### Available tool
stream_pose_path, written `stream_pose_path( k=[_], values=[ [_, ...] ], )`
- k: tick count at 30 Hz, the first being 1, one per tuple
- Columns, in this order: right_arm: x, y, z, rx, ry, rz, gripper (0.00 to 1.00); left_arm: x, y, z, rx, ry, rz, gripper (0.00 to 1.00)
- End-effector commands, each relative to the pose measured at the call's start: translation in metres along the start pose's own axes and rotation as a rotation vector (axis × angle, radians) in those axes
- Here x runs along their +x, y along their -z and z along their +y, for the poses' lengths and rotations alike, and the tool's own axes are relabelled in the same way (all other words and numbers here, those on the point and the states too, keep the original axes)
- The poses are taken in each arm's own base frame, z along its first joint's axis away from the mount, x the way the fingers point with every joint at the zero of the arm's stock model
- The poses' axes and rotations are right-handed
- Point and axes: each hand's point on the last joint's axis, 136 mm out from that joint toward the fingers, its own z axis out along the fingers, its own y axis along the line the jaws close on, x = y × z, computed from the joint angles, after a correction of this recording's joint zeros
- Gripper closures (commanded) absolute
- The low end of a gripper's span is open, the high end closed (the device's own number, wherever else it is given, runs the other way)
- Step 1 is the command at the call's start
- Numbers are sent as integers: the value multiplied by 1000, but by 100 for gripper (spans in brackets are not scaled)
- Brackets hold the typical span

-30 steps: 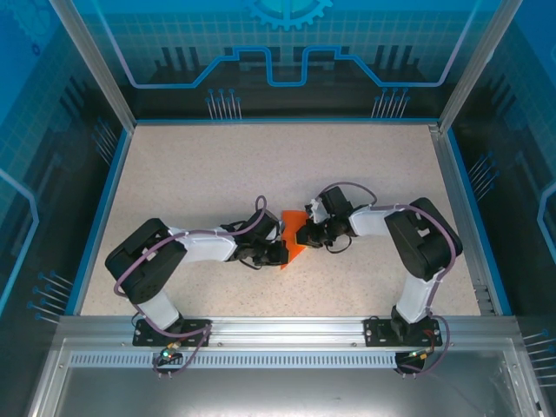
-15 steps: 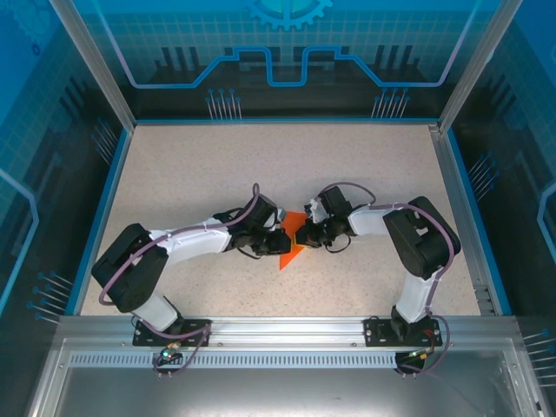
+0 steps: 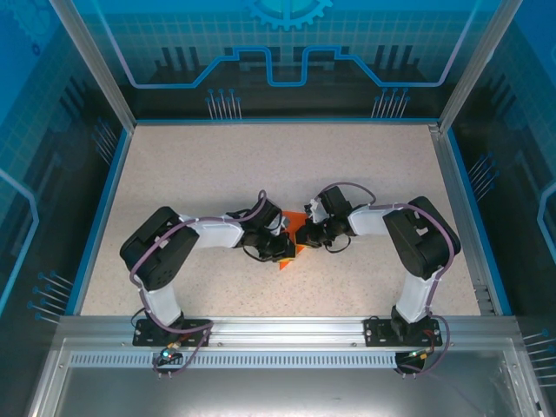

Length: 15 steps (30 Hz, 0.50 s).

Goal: Fold a paper plane with a square sheet of paper (pick it up from the middle)
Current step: Third fold the triangle at the center of the table.

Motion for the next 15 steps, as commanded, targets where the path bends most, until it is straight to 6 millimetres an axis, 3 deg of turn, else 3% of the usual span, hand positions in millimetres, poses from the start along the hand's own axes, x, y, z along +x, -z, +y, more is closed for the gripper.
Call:
stream_pose_path(
  k=[1,5,15],
  values=[
    [7,-2,-28,129,-43,9,91,20,-4,24,-58,51,77,88],
    [6,0,-28,140,-39,5,91,33,-1,40,-104,54,108,88],
    [5,3,-30,143,-43,0,90,61,12,53,-107,53,141,87]
  ],
)
